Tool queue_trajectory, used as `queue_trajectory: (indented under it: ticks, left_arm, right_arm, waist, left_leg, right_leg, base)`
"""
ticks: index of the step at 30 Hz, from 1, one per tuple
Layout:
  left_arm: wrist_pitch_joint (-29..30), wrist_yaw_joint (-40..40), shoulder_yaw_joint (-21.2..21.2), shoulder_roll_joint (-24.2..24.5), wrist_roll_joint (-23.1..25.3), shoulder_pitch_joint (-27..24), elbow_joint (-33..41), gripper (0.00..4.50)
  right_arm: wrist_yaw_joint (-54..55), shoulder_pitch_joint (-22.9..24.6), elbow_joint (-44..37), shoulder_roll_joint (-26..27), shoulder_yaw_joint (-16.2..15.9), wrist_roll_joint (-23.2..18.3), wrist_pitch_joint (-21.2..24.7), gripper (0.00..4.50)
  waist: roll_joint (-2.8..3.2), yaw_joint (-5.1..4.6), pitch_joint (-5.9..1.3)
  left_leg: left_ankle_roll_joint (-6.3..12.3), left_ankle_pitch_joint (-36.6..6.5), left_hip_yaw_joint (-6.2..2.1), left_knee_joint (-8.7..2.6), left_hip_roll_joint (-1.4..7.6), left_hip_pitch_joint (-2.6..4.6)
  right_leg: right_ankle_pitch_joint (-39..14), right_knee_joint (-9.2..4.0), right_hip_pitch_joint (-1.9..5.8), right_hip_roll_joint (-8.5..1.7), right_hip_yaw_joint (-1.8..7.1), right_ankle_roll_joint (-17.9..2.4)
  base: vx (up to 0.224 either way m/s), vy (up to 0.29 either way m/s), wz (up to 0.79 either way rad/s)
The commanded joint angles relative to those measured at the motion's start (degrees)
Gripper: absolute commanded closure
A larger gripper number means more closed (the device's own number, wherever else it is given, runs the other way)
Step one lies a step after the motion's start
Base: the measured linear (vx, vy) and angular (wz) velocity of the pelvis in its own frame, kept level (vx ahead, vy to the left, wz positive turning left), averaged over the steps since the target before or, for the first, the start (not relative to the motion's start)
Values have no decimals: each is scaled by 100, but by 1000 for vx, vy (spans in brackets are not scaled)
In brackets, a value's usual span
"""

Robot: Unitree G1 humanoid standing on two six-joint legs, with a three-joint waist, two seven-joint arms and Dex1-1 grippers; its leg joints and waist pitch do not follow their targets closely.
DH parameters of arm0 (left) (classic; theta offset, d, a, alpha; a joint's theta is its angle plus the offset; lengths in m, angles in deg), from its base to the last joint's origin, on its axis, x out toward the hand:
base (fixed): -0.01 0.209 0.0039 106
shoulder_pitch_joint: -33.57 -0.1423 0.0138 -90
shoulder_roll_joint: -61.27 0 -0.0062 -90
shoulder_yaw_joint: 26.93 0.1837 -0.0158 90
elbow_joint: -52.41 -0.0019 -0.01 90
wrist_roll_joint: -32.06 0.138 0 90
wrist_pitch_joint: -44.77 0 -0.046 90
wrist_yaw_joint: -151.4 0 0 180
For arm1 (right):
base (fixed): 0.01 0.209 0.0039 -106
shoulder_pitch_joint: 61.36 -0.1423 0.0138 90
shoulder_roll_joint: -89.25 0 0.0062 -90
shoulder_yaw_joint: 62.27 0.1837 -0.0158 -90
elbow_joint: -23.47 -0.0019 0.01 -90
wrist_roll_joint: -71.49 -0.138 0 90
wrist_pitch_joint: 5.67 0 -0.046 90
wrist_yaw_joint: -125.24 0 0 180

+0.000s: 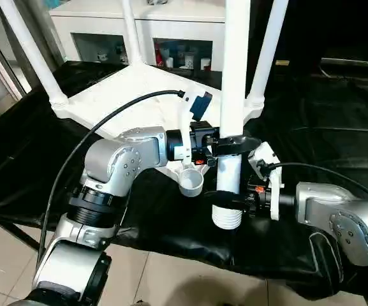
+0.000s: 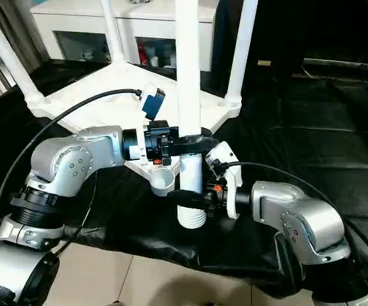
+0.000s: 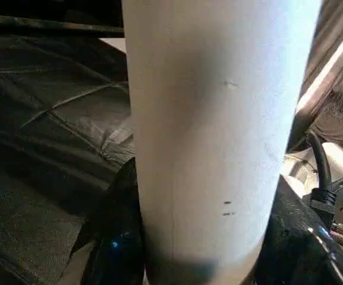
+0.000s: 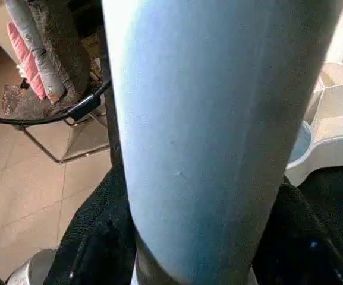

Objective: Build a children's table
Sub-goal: Pick table leg

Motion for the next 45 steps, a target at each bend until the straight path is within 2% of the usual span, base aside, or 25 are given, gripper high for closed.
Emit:
queue_trajectory:
  ticks: [1, 5, 6, 9, 10, 12, 18, 19, 20, 21, 22, 23, 24, 27, 29, 30, 31, 32, 33, 34, 37, 40, 41, 43, 45]
  left_arm:
    - [-13, 98, 72, 54, -4, 75, 130, 264]
    - [-339, 294, 327, 175, 236, 34, 243, 264]
    - [-317, 286, 352, 192, 258, 34, 268, 208]
    - [-148, 38, 58, 55, 102, 41, 144, 194]
    - [-148, 38, 58, 55, 102, 41, 144, 186]
    - [-517, 86, -93, -22, 67, -20, 157, 157]
    - [-1664, -871, -1299, -751, -344, 35, -129, 150]
    - [-1664, -985, -1627, -870, -654, 91, -208, 150]
    - [-1666, -1049, -1765, -893, -747, 100, -226, 150]
    - [-1656, -1133, -1978, -906, -887, 115, -252, 150]
    - [-1646, -1062, -2044, -827, -913, 104, -299, 150]
    - [-1647, -1050, -2047, -817, -908, 99, -303, 150]
    - [-1775, -942, -1888, -605, -580, 16, -350, 150]
    - [-2207, -612, -778, 296, 917, -226, -600, 150]
    - [-2479, -535, -428, 535, 1363, -245, -731, 150]
    - [-3294, -27, 569, 1278, 2451, -336, -1012, 132]
    - [-3414, 289, 884, 1568, 2692, -374, -1108, 121]
    - [-3356, 652, 1063, 1807, 2717, -457, -1074, 114]
    - [-3259, 855, 1095, 1906, 2645, -508, -1030, 111]
    - [-3257, 860, 1096, 1909, 2643, -510, -1029, 101]
    - [-3475, 1481, 1377, 2409, 2910, -571, -1127, 77]
    - [-3793, 1531, 1554, 2480, 3212, -489, -1407, 43]
    - [-4096, 1406, 1672, 2431, 3421, -368, -1716, 39]
    - [-4313, 1267, 1704, 2337, 3508, -291, -1962, 39]
    - [-4819, 725, 1764, 2023, 3794, -163, -2587, 38]
  right_arm:
    - [35, 28, 11, -8, 41, 7, -2, 255]
    - [42, 21, 33, 10, 36, 49, -42, 256]
    - [64, 7, 58, 29, 37, 66, -58, 257]
    - [240, -28, 179, 173, 108, 160, -222, 257]
    - [240, -28, 179, 173, 108, 160, -222, 257]
    - [351, -44, 233, 277, 186, 174, -289, 257]
    - [1111, -262, 656, 859, 780, 240, -814, 257]
    - [1199, -303, 739, 934, 849, 280, -970, 257]
    - [1318, -321, 789, 997, 885, 344, -1084, 257]
    - [1522, -357, 877, 1104, 931, 464, -1279, 257]
    - [1663, -391, 965, 1154, 957, 566, -1427, 257]
    - [1681, -394, 976, 1160, 962, 580, -1446, 257]
    - [1894, -407, 1079, 1212, 980, 755, -1641, 257]
    - [2227, -342, 1196, 1278, 963, 1093, -1947, 257]
    - [2279, -354, 1237, 1292, 954, 1159, -1993, 257]
    - [2247, -275, 1137, 1313, 914, 1151, -1952, 257]
    - [2214, -236, 1085, 1325, 910, 1124, -1924, 257]
    - [2168, -186, 1028, 1313, 880, 1119, -1905, 257]
    - [2149, -161, 1017, 1311, 860, 1133, -1926, 257]
    - [2149, -160, 1016, 1311, 860, 1134, -1926, 257]
    - [2132, -127, 1020, 1262, 916, 1176, -2038, 257]
    - [2054, -124, 1020, 1197, 871, 1216, -2098, 257]
    - [2073, -144, 1018, 1215, 887, 1216, -2093, 257]
    - [2078, -163, 1018, 1222, 897, 1221, -2106, 257]
    - [2048, -148, 990, 1189, 887, 1268, -2134, 257]
  waist:
    - [-168, 7, -436]
    - [-168, 5, -434]
    - [-171, 3, -435]
    - [-167, 1, -436]
    - [-192, 2, -436]
    - [-191, -6, -427]
    - [-197, -26, -431]
    - [-256, -27, -436]
    - [-242, -10, -435]
    - [-182, -19, -423]
    - [-272, -37, -436]
    - [-244, -20, -436]
    - [-186, -26, -432]
    - [-187, -61, -426]
    - [-180, -69, -416]
    - [-124, -55, -402]
    - [-112, -98, -417]
    - [-108, -92, -422]
    - [-54, -111, -429]
    - [-61, -126, -437]
    - [-43, -147, -424]
    - [-42, -201, -364]
    - [6, -208, -357]
    - [-40, -241, -333]
    - [-30, -288, -320]
  left_leg:
    - [546, 121, 62, -338, 50, -40]
    - [548, 118, 53, -345, 59, -38]
    - [538, 117, 60, -342, 55, -38]
    - [525, 131, 63, -336, 54, -44]
    - [517, 124, 67, -340, 52, -43]
    - [512, 70, 75, -337, 43, -44]
    - [457, -68, 83, -338, 28, -47]
    - [444, -87, 99, -329, 15, -52]
    - [457, -79, 97, -331, 6, -55]
    - [458, -84, 97, -329, 15, -51]
    - [462, -93, 102, -337, 4, -51]
    - [464, -67, 95, -340, 0, -45]
    - [474, -42, 90, -339, 12, -36]
    - [429, -37, 64, -364, 38, -7]
    - [389, -46, 55, -378, 29, -9]
    - [423, -114, 16, -404, 31, 8]
    - [384, -123, 31, -395, 40, 8]
    - [333, -121, 27, -400, 48, 18]
    - [283, -68, 26, -399, 68, 7]
    - [248, -51, 30, -393, 81, 16]
    - [221, -233, 41, -408, 87, 21]
    - [175, -685, 65, -427, 48, 45]
    - [154, -782, 64, -426, 38, 58]
    - [108, -1091, 68, -428, 4, 100]
    - [121, -1175, 62, -416, -13, 74]
  right_leg:
    - [-1902, -350, 442, -331, 297, -295]
    - [-1929, -350, 435, -334, 303, -271]
    - [-1902, -345, 438, -335, 303, -277]
    - [-1867, -333, 439, -336, 305, -308]
    - [-1909, -336, 434, -346, 301, -323]
    - [-1985, -359, 436, -334, 298, -288]
    - [-2158, -405, 425, -336, 263, -225]
    - [-2171, -392, 428, -331, 258, -215]
    - [-2185, -390, 428, -337, 256, -214]
    - [-2205, -405, 405, -332, 260, -175]
    - [-2213, -406, 419, -322, 247, -130]
    - [-2203, -382, 412, -330, 251, -126]
    - [-2194, -395, 392, -318, 256, -100]
    - [-2134, -367, 373, -309, 278, 38]
    - [-2147, -353, 377, -311, 290, 118]
    - [-2254, -418, 355, -312, 290, 194]
    - [-2110, -350, 366, -319, 321, 179]
    - [-2034, -324, 375, -329, 323, 138]
    - [-1818, -293, 385, -352, 340, -15]
    - [-1592, -256, 384, -357, 344, -217]
    - [-1459, -232, 393, -368, 357, -519]
    - [-2062, -345, 387, -361, 335, -402]
    - [-2219, -363, 387, -366, 327, -361]
    - [-2741, -456, 390, -357, 282, -176]
    - [-2928, -508, 385, -324, 239, -62]
  base:
    - [0, 0, 0]
    - [0, 0, 0]
    - [0, 0, 0]
    - [0, 0, 0]
    - [0, 0, 0]
    - [0, 0, 0]
    - [0, 0, 0]
    - [0, 0, 0]
    - [0, 0, 0]
    - [0, 0, 0]
    - [0, 0, 0]
    - [0, 0, 0]
    - [0, 0, 0]
    - [0, 0, 0]
    - [0, 0, 0]
    - [0, 0, 0]
    - [0, 0, 0]
    - [0, 0, 0]
    - [0, 0, 0]
    - [0, 0, 0]
    - [0, 0, 0]
    - [0, 0, 0]
    - [0, 0, 0]
    - [0, 0, 0]
    - [0, 0, 0]
